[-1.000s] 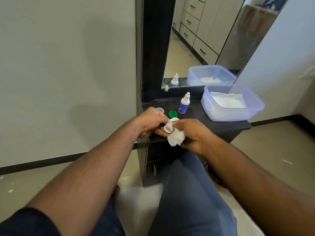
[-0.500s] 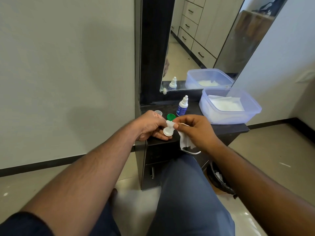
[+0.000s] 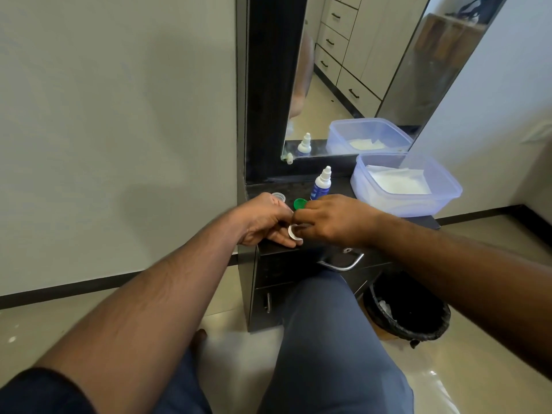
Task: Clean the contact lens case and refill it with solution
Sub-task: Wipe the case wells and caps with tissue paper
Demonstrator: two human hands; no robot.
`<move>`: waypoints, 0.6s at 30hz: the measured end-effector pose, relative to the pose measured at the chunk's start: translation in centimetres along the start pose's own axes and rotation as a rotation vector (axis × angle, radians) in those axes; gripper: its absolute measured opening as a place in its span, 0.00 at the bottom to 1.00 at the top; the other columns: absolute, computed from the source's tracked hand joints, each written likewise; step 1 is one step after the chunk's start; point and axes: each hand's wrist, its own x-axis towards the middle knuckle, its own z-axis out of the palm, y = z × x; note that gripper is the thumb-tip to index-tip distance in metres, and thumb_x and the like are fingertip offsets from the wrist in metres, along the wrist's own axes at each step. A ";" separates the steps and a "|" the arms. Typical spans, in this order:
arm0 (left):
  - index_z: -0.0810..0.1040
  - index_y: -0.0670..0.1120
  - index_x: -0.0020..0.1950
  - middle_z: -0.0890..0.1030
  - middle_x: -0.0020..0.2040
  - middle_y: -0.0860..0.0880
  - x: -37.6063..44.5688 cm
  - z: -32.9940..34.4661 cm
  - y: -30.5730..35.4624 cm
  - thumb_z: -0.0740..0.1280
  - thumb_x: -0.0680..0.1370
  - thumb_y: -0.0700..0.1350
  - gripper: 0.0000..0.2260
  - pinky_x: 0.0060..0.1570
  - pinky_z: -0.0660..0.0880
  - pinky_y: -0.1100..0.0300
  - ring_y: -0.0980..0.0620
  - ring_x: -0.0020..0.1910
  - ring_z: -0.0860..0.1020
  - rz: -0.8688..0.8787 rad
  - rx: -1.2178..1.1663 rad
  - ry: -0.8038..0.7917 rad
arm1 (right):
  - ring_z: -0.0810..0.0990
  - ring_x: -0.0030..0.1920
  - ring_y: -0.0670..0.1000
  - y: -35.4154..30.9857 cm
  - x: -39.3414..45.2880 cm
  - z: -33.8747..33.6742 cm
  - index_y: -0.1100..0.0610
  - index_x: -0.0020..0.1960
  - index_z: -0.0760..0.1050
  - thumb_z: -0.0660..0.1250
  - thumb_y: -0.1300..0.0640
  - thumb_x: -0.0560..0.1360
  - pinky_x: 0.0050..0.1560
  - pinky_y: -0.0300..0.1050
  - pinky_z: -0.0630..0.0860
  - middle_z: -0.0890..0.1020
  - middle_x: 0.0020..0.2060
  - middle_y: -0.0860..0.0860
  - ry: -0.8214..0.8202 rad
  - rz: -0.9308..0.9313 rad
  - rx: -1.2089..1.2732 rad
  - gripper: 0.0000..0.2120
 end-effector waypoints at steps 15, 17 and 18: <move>0.77 0.29 0.55 0.81 0.41 0.35 -0.5 0.8 0.3 0.66 0.76 0.33 0.10 0.32 0.82 0.57 0.44 0.35 0.84 0.035 0.047 0.061 | 0.76 0.34 0.53 -1.8 -1.0 1.2 0.58 0.47 0.79 0.73 0.57 0.68 0.35 0.46 0.72 0.79 0.39 0.54 -0.018 0.075 -0.192 0.09; 0.76 0.28 0.55 0.81 0.39 0.36 -0.3 0.8 0.2 0.66 0.76 0.32 0.10 0.32 0.82 0.57 0.45 0.32 0.83 0.046 0.053 0.087 | 0.75 0.32 0.53 -2.6 -1.0 1.6 0.58 0.44 0.78 0.73 0.58 0.67 0.32 0.45 0.69 0.78 0.37 0.54 0.011 0.159 -0.178 0.08; 0.76 0.28 0.55 0.81 0.38 0.37 -0.1 0.9 0.0 0.66 0.76 0.32 0.10 0.32 0.82 0.57 0.46 0.31 0.83 0.056 0.058 0.104 | 0.75 0.32 0.53 -3.1 -0.8 1.5 0.58 0.44 0.78 0.74 0.58 0.66 0.31 0.45 0.69 0.78 0.36 0.54 0.003 0.219 -0.153 0.09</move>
